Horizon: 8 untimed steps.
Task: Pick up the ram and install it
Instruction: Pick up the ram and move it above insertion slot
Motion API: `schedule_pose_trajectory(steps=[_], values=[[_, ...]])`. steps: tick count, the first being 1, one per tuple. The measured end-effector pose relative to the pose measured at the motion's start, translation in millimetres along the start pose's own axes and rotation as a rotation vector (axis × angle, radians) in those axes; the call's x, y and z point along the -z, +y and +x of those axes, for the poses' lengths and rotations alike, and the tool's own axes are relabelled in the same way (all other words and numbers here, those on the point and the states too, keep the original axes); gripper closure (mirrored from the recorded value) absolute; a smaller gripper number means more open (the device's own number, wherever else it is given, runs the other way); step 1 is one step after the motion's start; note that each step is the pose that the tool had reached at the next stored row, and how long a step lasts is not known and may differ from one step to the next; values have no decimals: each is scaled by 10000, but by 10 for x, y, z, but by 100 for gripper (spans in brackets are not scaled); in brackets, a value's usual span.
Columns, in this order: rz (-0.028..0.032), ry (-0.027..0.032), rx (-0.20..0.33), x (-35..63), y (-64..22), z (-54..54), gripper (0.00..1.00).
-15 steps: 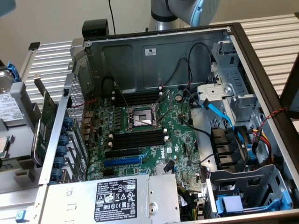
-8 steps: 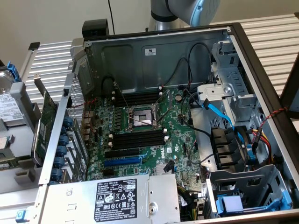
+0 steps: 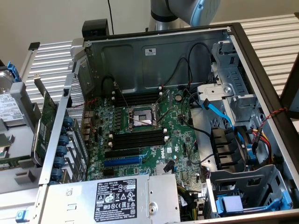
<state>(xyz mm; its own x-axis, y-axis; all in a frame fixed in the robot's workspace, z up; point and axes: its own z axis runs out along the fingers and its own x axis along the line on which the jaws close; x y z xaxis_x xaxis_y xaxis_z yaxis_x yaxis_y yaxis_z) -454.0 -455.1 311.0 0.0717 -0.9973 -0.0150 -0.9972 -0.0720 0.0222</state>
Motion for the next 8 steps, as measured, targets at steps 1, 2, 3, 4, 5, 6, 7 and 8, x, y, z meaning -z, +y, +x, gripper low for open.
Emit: schedule_pose_trajectory(steps=[1, 2, 3, 4, 5, 6, 7, 8], values=[[3, -15, 1, 45, -27, 8, 87], [2, -28, 4, 93, -55, 16, 87], [1, -42, 8, 140, -85, 23, 87], [3, -61, 13, 185, -113, 29, 87], [3, -83, 19, 231, -139, 34, 87], [2, -101, 26, 278, -168, 39, 87], [2, -117, 32, 324, -198, 43, 87], [2, -135, 39, 369, -228, 46, 87]])
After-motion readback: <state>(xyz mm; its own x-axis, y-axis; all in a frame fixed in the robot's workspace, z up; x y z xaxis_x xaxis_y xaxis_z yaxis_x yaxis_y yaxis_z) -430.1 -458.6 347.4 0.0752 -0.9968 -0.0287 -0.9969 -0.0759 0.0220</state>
